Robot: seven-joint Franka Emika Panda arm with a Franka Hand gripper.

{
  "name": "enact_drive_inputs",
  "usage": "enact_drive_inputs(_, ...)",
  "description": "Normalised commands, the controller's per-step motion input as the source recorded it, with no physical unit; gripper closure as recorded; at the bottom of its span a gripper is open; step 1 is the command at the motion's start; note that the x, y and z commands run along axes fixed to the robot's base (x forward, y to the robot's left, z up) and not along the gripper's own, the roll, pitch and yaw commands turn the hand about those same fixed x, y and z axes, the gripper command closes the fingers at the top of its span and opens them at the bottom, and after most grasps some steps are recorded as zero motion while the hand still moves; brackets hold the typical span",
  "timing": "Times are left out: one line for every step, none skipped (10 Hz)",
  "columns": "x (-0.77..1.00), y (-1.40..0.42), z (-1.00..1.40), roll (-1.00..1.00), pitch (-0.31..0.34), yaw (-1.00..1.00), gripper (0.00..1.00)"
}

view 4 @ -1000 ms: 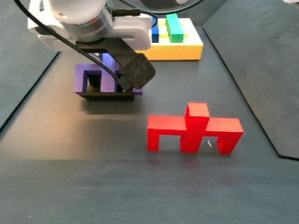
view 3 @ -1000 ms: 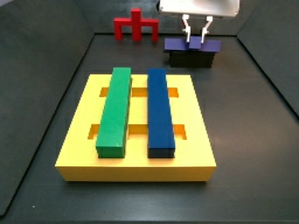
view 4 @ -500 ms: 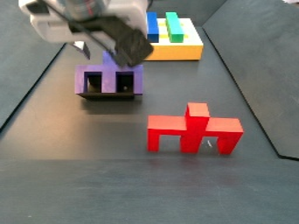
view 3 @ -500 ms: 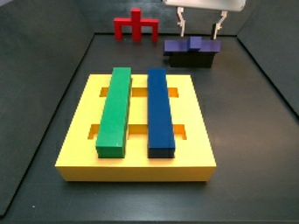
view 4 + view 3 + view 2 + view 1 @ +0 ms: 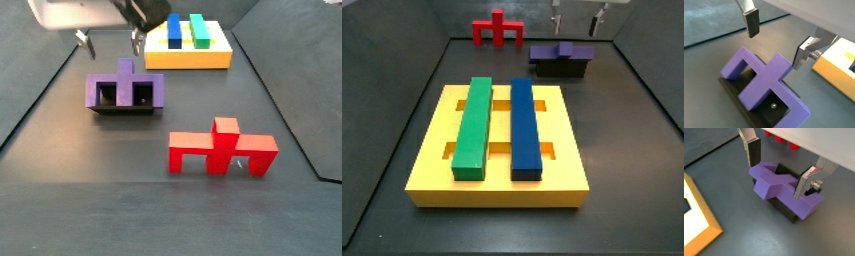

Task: Pick up the purple object. Move up. Place the purple object on the fixture. Regrasp the purple object. Move to above the board. Insert the purple object.
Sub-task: Regrasp the purple object.

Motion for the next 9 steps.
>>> enact_drive_inputs(0.00,-0.13,0.07,1.00,-0.146,0.00,0.00)
enact_drive_inputs(-0.02,-0.15,0.02,1.00,-0.137,0.00,0.00)
enact_drive_inputs(0.00,-0.14,0.02,1.00,-0.040,0.00,0.00)
enact_drive_inputs(0.00,-0.14,0.01,1.00,0.000,0.00,0.00)
enact_drive_inputs(-0.03,-0.13,0.05,1.00,0.089,0.00,0.00)
enact_drive_inputs(0.00,-0.05,0.06,1.00,0.174,0.01,0.00)
enact_drive_inputs(0.00,-0.03,0.06,1.00,0.200,0.01,0.00)
enact_drive_inputs(0.00,-0.03,0.06,1.00,0.200,0.00,0.00)
enact_drive_inputs(0.00,-0.05,0.04,1.00,0.191,0.00,0.00)
